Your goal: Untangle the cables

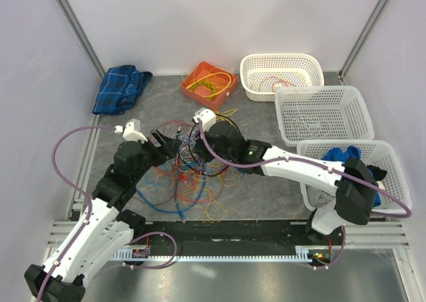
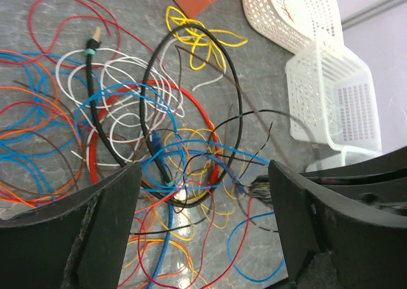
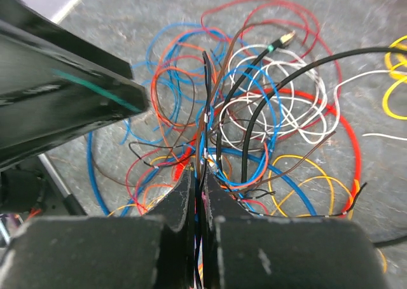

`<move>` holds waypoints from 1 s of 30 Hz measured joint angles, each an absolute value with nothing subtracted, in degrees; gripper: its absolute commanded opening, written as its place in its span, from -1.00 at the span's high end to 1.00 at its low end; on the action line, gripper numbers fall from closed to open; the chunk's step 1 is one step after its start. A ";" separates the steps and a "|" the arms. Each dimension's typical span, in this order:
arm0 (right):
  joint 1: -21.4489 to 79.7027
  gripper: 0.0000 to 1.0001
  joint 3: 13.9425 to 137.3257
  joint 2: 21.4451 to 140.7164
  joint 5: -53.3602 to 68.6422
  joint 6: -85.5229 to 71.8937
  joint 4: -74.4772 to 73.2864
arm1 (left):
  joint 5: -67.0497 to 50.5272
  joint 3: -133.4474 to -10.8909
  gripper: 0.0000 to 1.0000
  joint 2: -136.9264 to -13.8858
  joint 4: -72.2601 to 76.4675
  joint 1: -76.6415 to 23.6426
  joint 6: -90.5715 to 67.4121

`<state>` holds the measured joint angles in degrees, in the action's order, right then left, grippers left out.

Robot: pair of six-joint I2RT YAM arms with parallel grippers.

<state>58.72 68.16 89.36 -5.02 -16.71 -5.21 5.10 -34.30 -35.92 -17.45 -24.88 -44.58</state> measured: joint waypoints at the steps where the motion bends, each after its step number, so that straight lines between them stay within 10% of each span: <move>1: 58.74 1.00 67.88 88.14 -5.21 -16.71 -5.23 | 4.49 -34.30 -0.74 -36.01 -17.30 -24.88 -44.60; 16: 58.74 1.00 61.71 70.28 -8.80 -17.34 -5.78 | -10.28 -25.98 -0.37 -36.86 6.57 -24.88 -47.64; 30: 58.72 1.00 60.88 67.44 -14.44 -17.80 -8.12 | -22.13 -31.00 -0.61 -22.94 8.93 -24.88 -36.73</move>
<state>58.72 60.88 67.44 -14.44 -17.80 -8.12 -22.13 -31.00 -22.94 8.93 -24.88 -36.73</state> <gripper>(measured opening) 0.018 0.812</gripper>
